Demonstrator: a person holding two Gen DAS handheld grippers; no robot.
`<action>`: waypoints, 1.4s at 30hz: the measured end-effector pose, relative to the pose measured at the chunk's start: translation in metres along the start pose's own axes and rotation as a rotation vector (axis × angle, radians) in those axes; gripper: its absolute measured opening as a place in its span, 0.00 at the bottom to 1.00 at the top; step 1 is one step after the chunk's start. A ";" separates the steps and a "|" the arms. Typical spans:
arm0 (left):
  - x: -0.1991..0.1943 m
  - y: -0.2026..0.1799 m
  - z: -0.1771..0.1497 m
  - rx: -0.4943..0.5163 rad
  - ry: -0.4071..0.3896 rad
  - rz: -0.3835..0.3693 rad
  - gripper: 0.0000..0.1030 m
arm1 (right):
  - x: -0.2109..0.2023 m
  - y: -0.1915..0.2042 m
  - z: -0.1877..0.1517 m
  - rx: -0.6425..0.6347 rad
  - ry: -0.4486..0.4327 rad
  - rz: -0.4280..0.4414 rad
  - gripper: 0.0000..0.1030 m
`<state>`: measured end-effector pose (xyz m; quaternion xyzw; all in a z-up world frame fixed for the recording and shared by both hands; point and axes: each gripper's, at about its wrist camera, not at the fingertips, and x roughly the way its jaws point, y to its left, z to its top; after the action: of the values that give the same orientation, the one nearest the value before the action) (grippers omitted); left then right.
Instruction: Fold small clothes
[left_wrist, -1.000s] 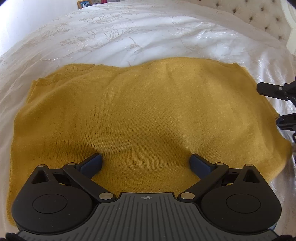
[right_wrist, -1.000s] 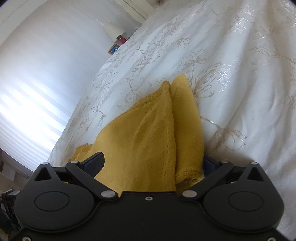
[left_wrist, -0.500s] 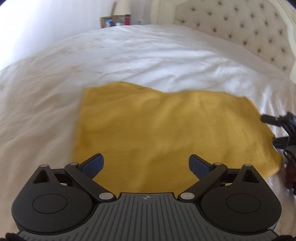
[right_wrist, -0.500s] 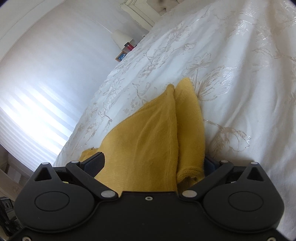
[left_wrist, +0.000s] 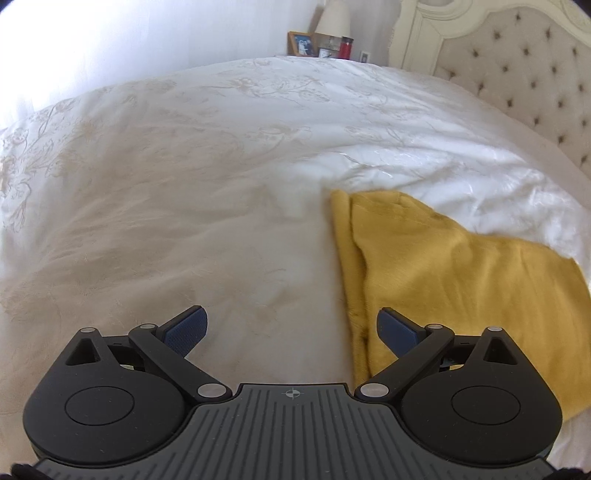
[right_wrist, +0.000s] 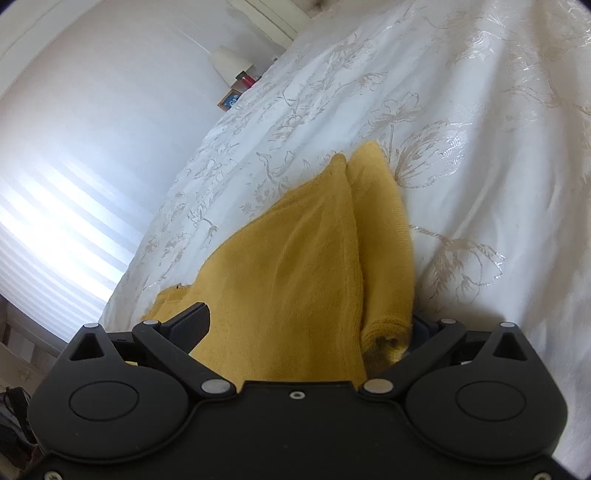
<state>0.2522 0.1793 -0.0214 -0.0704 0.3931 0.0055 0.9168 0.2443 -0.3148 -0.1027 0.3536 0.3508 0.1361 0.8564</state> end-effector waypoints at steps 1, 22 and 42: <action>0.003 0.004 -0.001 -0.012 0.003 -0.006 0.97 | 0.002 0.002 0.003 -0.003 0.018 -0.015 1.00; 0.000 0.025 0.003 -0.048 -0.018 -0.147 0.97 | 0.008 0.176 0.015 -0.332 0.056 -0.162 0.29; -0.008 0.057 0.011 -0.182 -0.052 -0.172 0.97 | 0.145 0.288 -0.100 -0.538 0.260 -0.124 0.36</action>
<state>0.2506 0.2370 -0.0155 -0.1867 0.3597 -0.0358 0.9135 0.2831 0.0113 -0.0249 0.0715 0.4296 0.2155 0.8740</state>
